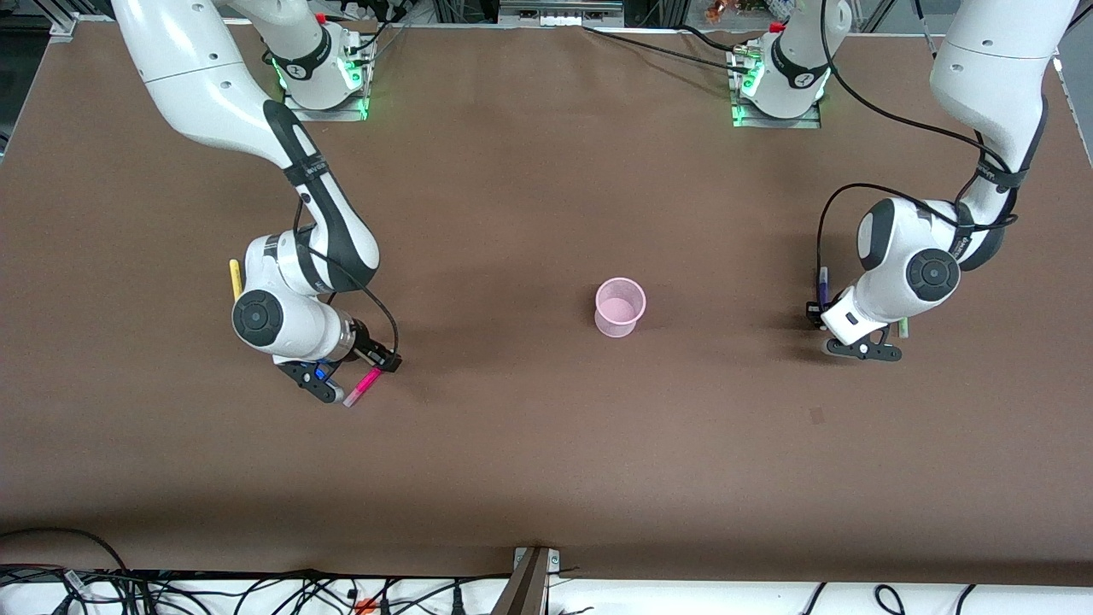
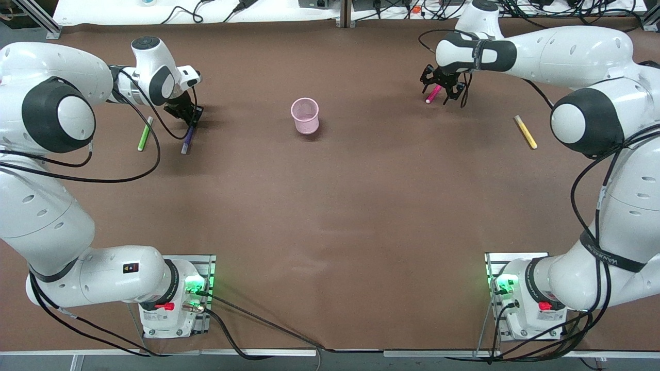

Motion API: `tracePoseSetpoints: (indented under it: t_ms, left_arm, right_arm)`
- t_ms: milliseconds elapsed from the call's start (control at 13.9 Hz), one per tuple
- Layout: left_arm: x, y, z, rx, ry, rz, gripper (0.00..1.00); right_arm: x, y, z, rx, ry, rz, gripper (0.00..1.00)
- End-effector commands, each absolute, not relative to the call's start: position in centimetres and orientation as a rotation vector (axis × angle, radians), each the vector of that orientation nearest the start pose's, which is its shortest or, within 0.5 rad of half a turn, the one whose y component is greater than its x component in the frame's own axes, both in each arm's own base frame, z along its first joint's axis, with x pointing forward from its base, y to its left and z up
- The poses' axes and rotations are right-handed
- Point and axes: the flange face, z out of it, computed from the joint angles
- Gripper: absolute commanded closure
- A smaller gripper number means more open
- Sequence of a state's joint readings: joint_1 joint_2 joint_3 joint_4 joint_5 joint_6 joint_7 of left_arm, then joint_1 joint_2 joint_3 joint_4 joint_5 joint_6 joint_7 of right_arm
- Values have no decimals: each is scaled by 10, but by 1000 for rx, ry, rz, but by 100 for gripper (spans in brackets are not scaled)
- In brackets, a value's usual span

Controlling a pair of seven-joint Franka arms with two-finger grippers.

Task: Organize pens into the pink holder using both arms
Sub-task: 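Grasp the pink highlighter with the right gripper while the left gripper grasps the blue pen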

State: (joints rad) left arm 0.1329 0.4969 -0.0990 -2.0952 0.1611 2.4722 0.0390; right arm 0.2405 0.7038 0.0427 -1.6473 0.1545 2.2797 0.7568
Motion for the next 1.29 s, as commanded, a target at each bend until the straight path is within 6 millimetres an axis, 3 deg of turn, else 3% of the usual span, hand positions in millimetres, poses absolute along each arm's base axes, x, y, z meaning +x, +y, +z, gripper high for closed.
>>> tracePoseSetpoints:
  t_ms: [0,144,431,647,790,934,1078,1222]
  left_arm:
    - [570,18,172,-3075,243,185,100]
    - [573,18,183,-3067,285,198,100]
    - [593,11,245,-3040,493,120,100]
    - [599,-36,286,-3066,578,273,100]
    - [607,-54,330,-3164,541,391,100]
    - [615,-74,366,-3237,599,468,100]
    - [616,-99,385,-3310,772,456,100]
    - [617,-129,398,-3400,1011,379,100]
  right_arm:
    - [655,191,185,-2894,912,185,22]
    - [655,191,179,-2895,916,193,37]
    - [653,191,164,-2896,913,190,67]
    - [653,190,164,-2866,931,216,85]
    - [655,188,168,-2860,931,216,99]
    - [657,189,179,-2863,928,247,100]
    - [664,194,199,-2854,923,318,100]
    - [672,196,235,-2857,900,396,100]
